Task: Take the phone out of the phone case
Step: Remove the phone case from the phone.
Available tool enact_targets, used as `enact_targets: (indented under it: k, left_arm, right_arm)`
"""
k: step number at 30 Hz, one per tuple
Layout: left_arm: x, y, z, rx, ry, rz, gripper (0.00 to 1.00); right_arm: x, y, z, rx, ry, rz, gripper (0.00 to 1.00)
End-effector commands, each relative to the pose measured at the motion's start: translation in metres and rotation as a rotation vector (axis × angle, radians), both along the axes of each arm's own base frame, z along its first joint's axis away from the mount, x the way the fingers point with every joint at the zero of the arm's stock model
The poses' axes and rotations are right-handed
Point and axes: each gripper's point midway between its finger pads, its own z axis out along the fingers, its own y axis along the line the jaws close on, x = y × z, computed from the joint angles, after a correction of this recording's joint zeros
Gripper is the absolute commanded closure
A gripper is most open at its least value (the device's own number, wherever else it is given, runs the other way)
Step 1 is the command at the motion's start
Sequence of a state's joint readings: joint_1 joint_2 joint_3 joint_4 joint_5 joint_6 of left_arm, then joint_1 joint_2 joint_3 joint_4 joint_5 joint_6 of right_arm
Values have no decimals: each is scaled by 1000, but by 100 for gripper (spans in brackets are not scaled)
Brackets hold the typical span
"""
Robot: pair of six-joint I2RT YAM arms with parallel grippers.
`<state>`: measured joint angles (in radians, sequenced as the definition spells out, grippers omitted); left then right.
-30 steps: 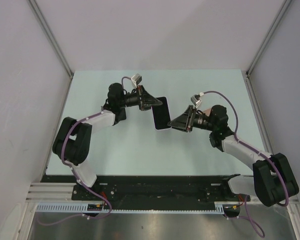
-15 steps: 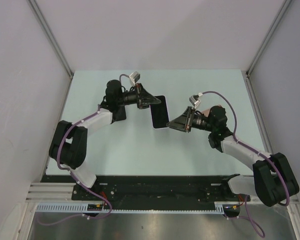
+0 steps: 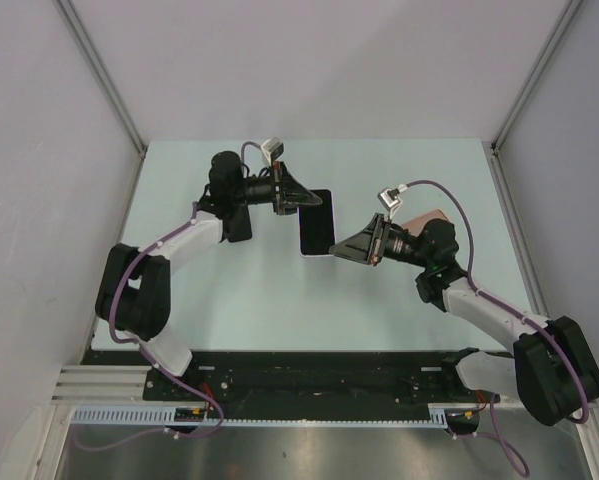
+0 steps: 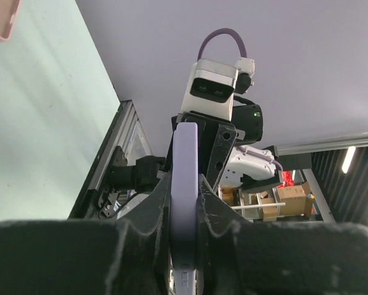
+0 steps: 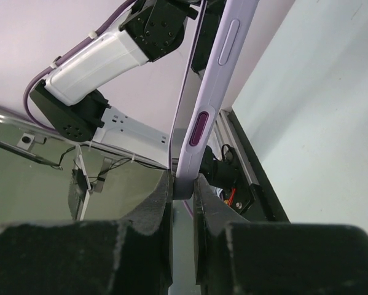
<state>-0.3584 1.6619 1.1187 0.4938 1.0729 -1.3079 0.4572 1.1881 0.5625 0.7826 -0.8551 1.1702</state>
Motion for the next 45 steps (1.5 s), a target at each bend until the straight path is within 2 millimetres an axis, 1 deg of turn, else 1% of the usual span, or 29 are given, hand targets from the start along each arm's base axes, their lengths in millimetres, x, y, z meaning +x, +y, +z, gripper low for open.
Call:
enact_targets:
  k: [1, 2, 3, 4, 6, 7, 8, 10, 13, 14, 16, 17, 20, 21, 22, 24, 25, 31, 33, 34, 35, 36, 37, 38, 39, 40, 41, 42, 45]
  left_arm:
    - [30, 4, -30, 39, 89, 150, 100]
    - [31, 3, -26, 9, 74, 156, 100]
    - [32, 3, -28, -5, 95, 163, 100]
    - [33, 4, -37, -15, 169, 178, 100]
    - [35, 3, -38, -44, 193, 198, 100]
    - [35, 4, -47, -51, 258, 218, 100]
    - [34, 4, -44, -69, 259, 223, 100]
    - [35, 6, -48, -81, 316, 255, 100]
    - [35, 10, -56, -84, 386, 297, 100]
    - [39, 12, -50, -122, 378, 331, 100]
    - [38, 12, -47, -151, 416, 336, 100]
    - [40, 12, -50, -146, 434, 344, 100]
    - [43, 12, -52, -131, 453, 359, 100]
    - [44, 13, -51, -135, 452, 373, 100]
    - [42, 15, -56, -134, 466, 383, 100]
    - [43, 19, -54, -165, 469, 410, 100]
    - [41, 20, -59, -167, 477, 416, 100]
    - [38, 24, -56, -195, 451, 423, 100]
    - [39, 24, -53, -181, 402, 431, 100]
    - [42, 24, -55, -164, 388, 448, 100]
    - [42, 26, -50, -157, 362, 458, 100]
    - [43, 26, -51, -139, 326, 468, 100]
    - [45, 27, -50, -135, 312, 485, 100]
    - [45, 29, -46, -140, 292, 495, 100]
    - [45, 31, -46, -145, 282, 504, 100]
    - [45, 32, -41, -161, 259, 512, 100]
    - [46, 33, -39, -167, 252, 520, 100]
    - [48, 33, -39, -171, 244, 523, 100]
    - [49, 33, -35, -180, 222, 526, 100]
  right_arm:
    - [-54, -3, 84, 148, -463, 128, 100]
    - [-54, -1, 84, 149, -462, 127, 100]
    - [-56, 3, 82, 152, -463, 141, 100]
    - [-55, 5, 80, 151, -456, 142, 100]
    - [-52, 11, 72, 141, -442, 148, 100]
    - [-51, 14, 71, 140, -448, 145, 100]
    - [-49, 17, 67, 136, -443, 143, 100]
    - [-47, 17, 69, 146, -459, 134, 100]
    - [-39, 18, 64, 134, -444, 116, 100]
    - [-37, 19, 61, 130, -441, 116, 100]
    - [-33, 21, 54, 117, -429, 117, 100]
    - [-31, 22, 52, 111, -434, 115, 100]
    - [-18, 25, 38, 70, -409, 82, 100]
    - [-15, 26, 31, 50, -385, 74, 100]
    - [-11, 27, 26, 36, -376, 72, 100]
    - [-7, 28, 17, 13, -368, 65, 100]
    - [-4, 29, 11, 0, -349, 61, 100]
    - [6, 27, -15, -56, -226, 18, 100]
    - [13, 23, -34, -94, -93, 17, 100]
    - [16, 20, -37, -89, -20, 11, 100]
    - [16, 19, -37, -71, 15, 7, 100]
    - [18, 15, -47, -63, 72, -30, 100]
    - [19, 12, -46, -37, 96, -52, 98]
    - [20, 9, -43, 11, 203, -72, 93]
    - [25, 5, -47, 51, 248, -129, 84]
    - [26, 3, -48, 84, 303, -147, 77]
    - [24, 1, -34, 154, 316, -140, 70]
    - [24, 1, -34, 175, 340, -146, 64]
    - [25, 2, -23, 221, 336, -152, 59]
